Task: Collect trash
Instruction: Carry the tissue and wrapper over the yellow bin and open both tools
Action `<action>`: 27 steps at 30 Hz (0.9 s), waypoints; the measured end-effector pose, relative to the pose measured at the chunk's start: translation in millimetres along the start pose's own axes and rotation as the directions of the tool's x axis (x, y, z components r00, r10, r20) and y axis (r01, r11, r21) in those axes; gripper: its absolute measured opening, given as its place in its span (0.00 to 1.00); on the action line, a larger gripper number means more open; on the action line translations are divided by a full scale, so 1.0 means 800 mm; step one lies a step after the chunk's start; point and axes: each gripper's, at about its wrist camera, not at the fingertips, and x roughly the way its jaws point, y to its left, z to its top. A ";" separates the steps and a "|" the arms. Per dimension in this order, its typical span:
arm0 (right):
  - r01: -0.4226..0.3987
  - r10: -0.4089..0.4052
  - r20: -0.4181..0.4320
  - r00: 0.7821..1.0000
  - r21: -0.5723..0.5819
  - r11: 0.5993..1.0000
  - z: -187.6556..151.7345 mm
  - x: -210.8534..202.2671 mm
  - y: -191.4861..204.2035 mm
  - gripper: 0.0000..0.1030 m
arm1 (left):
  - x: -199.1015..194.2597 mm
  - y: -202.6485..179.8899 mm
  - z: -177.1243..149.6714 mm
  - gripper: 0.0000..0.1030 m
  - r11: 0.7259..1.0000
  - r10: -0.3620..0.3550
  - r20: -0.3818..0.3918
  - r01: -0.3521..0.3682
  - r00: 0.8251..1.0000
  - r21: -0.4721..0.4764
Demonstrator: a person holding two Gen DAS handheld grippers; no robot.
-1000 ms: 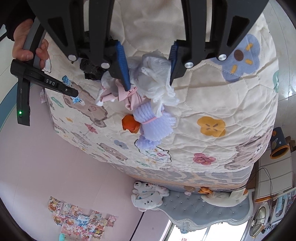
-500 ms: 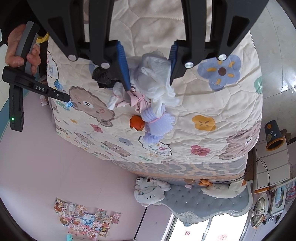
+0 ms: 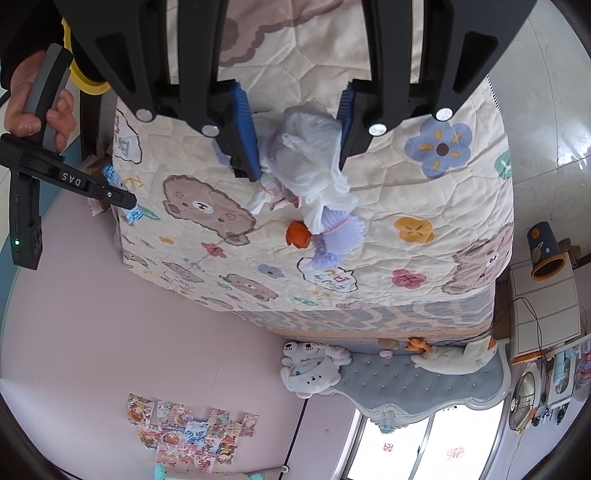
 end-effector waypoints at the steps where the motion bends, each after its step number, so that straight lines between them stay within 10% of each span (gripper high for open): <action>1: 0.000 0.000 0.004 1.000 0.000 1.000 -0.001 -0.006 0.000 0.09 | -0.003 -0.003 0.000 0.34 1.000 0.000 0.003 0.000 1.000 0.005; 27: 0.014 -0.017 0.100 0.995 0.033 0.999 -0.040 -0.147 -0.041 0.09 | -0.069 -0.133 -0.028 0.35 0.981 -0.137 0.035 0.130 0.990 0.144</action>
